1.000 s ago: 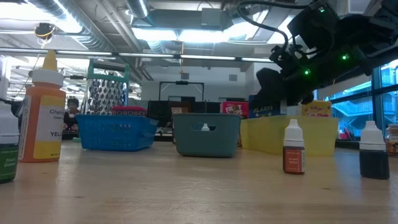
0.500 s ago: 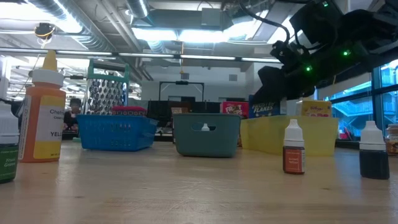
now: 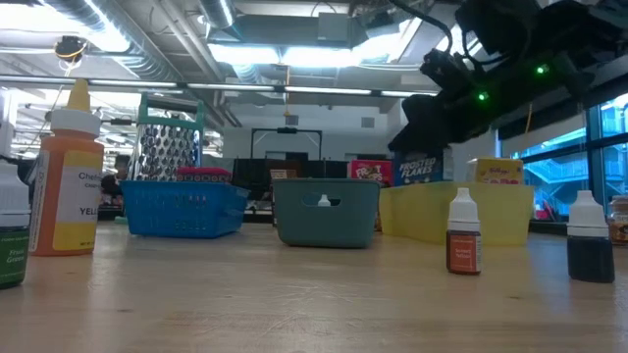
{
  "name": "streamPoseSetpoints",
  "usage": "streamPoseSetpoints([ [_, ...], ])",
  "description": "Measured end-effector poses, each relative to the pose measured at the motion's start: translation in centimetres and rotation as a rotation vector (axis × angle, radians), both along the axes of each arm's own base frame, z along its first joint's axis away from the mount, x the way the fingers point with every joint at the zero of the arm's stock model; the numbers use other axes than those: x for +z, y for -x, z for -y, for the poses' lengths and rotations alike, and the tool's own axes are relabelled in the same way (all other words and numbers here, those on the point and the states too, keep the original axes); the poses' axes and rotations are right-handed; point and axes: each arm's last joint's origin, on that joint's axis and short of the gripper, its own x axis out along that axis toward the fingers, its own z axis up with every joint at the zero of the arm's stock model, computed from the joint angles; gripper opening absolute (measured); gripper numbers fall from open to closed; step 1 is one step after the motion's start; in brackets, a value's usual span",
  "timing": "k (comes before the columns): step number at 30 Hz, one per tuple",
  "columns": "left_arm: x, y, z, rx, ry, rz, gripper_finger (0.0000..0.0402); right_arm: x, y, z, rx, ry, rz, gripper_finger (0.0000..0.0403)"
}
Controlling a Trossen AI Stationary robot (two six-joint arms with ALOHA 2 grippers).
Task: Pick & Place Kitchen Items
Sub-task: Put the blue cereal box into the yellow bin, then put the right brown seasoning bottle into the blue bin
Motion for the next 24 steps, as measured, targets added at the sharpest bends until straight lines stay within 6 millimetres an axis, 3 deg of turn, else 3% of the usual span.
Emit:
streamPoseSetpoints([
  [11, 0.0, 0.0, 0.0, 0.000, 0.000, 0.000, 0.0196, 2.5, -1.7, -0.3, 0.016, 0.087, -0.020, 0.0259],
  [18, 0.0, 0.0, 0.0, -0.001, -0.001, 0.000, 0.0196, 5.6, -3.0, -1.5, -0.029, 0.251, -0.111, 0.0259],
  [24, 0.0, 0.0, 0.0, 0.001, 0.002, 0.001, 0.0196, 8.2, -3.9, -2.9, 0.001, 0.290, -0.156, 0.0259],
])
